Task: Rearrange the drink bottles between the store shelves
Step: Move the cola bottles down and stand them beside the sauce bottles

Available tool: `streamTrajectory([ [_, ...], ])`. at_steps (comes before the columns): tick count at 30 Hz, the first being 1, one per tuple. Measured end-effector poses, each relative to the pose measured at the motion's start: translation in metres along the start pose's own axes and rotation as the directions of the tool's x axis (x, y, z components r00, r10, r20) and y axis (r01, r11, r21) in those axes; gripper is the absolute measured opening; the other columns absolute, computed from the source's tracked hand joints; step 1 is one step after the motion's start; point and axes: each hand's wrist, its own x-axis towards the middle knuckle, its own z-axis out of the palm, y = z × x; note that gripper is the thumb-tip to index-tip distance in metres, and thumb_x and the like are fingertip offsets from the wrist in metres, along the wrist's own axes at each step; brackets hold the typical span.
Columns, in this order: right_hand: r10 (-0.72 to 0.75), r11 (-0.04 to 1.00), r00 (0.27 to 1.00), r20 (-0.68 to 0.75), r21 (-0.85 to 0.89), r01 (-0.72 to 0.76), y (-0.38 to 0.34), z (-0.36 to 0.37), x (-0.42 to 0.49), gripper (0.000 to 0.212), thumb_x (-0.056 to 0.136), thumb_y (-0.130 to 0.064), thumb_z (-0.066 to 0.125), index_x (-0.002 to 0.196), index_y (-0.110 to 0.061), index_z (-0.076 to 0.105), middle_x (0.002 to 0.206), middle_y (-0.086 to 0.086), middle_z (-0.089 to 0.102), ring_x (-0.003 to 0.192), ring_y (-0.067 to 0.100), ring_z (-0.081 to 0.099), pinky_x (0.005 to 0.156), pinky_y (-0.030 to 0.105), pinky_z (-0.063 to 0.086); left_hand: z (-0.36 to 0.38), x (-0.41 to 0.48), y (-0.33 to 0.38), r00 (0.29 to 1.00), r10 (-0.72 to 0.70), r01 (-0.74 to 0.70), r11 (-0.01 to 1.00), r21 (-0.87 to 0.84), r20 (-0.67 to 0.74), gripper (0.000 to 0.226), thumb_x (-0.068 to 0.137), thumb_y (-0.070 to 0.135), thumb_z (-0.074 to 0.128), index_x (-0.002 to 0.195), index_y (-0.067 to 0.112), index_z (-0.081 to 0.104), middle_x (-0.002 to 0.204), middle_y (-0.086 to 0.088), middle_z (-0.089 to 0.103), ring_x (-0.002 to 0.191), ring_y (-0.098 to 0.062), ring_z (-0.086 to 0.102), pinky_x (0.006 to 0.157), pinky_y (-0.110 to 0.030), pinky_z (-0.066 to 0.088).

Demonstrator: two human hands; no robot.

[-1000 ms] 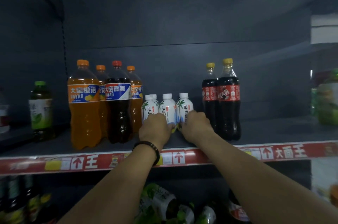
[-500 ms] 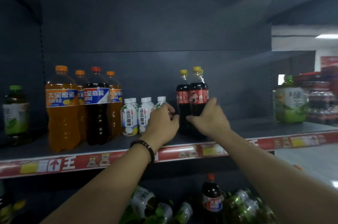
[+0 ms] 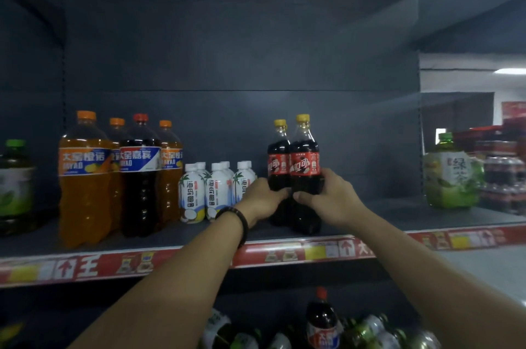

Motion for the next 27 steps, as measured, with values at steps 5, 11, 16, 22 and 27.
streamTrajectory([
  [5,-0.05,0.998,0.999,-0.02,0.038,0.051,-0.012,-0.005,-0.019,0.052,0.08,-0.038,0.09,0.121,-0.025,0.06,0.105,-0.013,0.068,0.099,0.014,0.065,0.078,0.026,0.05,-0.023,-0.033,0.005,0.996,0.025,-0.022,0.999,-0.043,0.083,0.013,0.099,0.034,0.075,0.111,0.036,0.069,0.115,0.006,0.077,0.112,-0.015,0.073,0.106,-0.039,0.057],
  [11,-0.093,0.99,0.996,0.002,0.108,0.093,-0.036,-0.001,-0.045,0.049,0.081,-0.034,0.089,0.121,-0.025,0.062,0.107,-0.015,0.072,0.103,0.012,0.069,0.084,0.028,0.053,-0.048,-0.087,0.006,0.997,0.078,-0.076,0.984,-0.164,0.004,0.019,0.098,0.034,0.077,0.112,0.037,0.065,0.113,0.009,0.077,0.108,-0.011,0.075,0.104,-0.042,0.059],
  [16,-0.175,0.97,0.976,0.129,0.193,0.149,-0.074,0.034,-0.087,0.067,0.069,-0.053,0.087,0.126,-0.03,0.063,0.114,-0.013,0.076,0.107,0.007,0.071,0.097,0.035,0.056,-0.087,-0.175,-0.019,0.981,0.079,-0.102,0.987,-0.125,-0.18,0.05,0.095,0.044,0.077,0.138,0.031,0.055,0.127,0.01,0.073,0.119,-0.007,0.07,0.106,-0.041,0.057],
  [22,-0.269,0.923,0.917,0.294,0.351,0.159,-0.104,0.136,-0.157,0.069,0.073,-0.035,0.094,0.133,-0.029,0.06,0.117,-0.015,0.075,0.109,-0.002,0.07,0.097,0.025,0.055,-0.124,-0.31,-0.103,0.92,0.004,-0.066,0.987,-0.144,-0.392,0.058,0.092,0.014,0.082,0.137,0.035,0.051,0.121,0.021,0.073,0.115,0.008,0.068,0.096,-0.015,0.056],
  [27,-0.25,0.94,0.856,0.452,0.324,0.104,-0.095,0.245,-0.22,0.077,0.069,-0.044,0.096,0.13,-0.032,0.05,0.117,-0.016,0.071,0.109,0.0,0.068,0.093,0.026,0.057,-0.129,-0.382,-0.21,0.869,-0.191,0.1,0.971,-0.216,-0.456,0.075,0.091,0.041,0.071,0.152,0.05,0.028,0.141,0.029,0.055,0.122,0.019,0.056,0.096,-0.011,0.051],
])
